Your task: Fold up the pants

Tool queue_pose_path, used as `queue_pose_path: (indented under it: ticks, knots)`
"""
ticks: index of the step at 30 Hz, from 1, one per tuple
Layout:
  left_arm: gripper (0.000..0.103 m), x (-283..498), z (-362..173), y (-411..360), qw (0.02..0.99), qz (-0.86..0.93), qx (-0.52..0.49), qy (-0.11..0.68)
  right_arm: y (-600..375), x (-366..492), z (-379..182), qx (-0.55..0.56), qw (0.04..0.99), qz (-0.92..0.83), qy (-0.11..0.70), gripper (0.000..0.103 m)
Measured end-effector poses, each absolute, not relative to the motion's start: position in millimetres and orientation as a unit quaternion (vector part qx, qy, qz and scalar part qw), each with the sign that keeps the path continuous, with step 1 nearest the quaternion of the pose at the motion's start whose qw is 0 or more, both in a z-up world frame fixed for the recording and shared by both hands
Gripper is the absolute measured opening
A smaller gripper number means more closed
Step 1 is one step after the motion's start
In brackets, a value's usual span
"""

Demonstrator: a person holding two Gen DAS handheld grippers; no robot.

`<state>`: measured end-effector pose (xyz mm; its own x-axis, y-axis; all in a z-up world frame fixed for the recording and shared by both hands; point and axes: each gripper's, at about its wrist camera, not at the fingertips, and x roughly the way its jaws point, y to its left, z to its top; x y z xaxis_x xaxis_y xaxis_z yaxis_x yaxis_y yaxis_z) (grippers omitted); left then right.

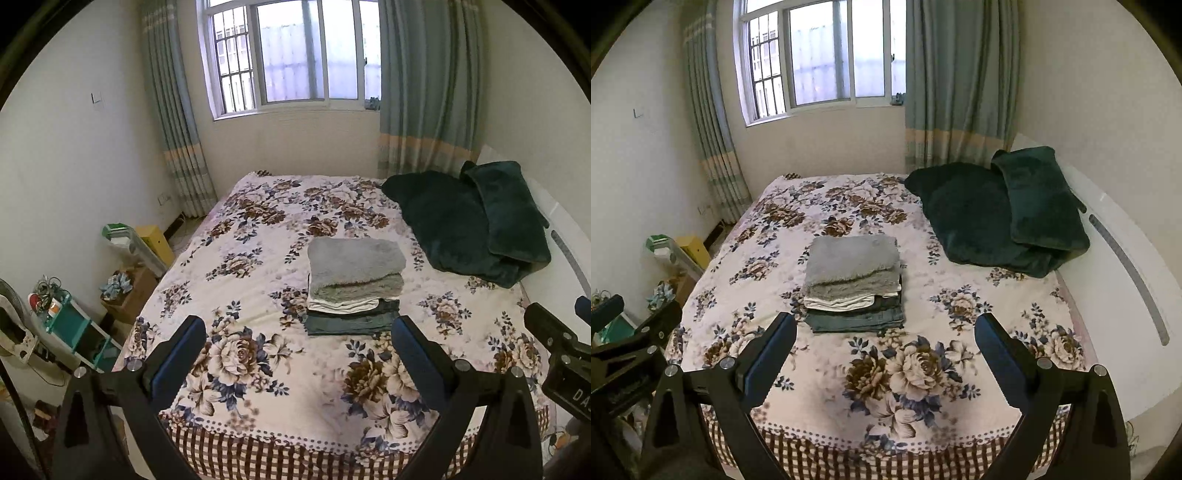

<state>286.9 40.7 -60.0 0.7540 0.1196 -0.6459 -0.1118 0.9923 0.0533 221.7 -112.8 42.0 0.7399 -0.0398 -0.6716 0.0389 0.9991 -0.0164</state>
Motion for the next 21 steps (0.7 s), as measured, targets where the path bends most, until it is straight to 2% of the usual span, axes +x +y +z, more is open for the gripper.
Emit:
queue_pose_path:
  ticks: [21]
  knots:
    - [0.103, 297.3, -65.3, 51.6, 0.938, 0.066, 0.008, 0.339, -103.7, 231.8, 30.7, -0.001, 0.931, -0.021, 0.365, 0.099]
